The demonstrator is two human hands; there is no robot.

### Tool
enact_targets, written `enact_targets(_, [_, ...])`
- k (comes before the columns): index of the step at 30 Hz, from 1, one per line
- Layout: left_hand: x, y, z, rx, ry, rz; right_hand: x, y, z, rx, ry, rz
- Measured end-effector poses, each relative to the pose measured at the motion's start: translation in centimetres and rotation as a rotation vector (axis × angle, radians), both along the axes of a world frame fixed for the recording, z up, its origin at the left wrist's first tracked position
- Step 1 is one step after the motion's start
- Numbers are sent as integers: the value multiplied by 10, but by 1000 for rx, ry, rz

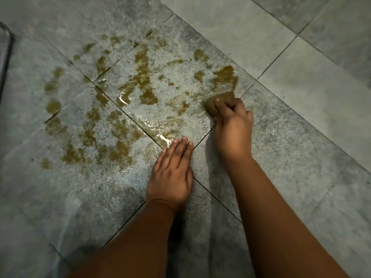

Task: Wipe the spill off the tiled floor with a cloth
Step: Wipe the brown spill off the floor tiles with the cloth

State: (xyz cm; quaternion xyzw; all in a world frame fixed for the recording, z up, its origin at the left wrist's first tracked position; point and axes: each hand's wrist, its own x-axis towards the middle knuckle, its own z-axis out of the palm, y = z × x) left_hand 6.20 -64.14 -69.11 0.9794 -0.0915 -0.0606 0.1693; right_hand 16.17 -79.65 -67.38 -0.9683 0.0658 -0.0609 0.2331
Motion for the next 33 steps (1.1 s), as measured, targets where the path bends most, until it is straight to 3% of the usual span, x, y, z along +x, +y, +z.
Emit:
enact_targets(3, [-1,0,1,6,12,1,-10,0,-1,10,-9,-60])
enact_targets(10, [-1,1,1,-27,-1,-2,88,-12,0,36,-24,-361])
enact_targets(15, [0,-1,1,-21,-2,-3,104,-14,-4,116,27,-224])
enact_targets(20, [0,-1,3,9,0,-1,21,-2,0,56,4,183])
enact_targets(23, [0,-1,3,17,-3,-13,2,-9,-2,-23,-42,137])
enact_targets(29, [0,-1,4,4,-6,-5,120,-35,-12,-74,-43,-99])
enact_targets(33, [0,-1,2,-8,-12,0,130,-21,-5,-104,18,-12])
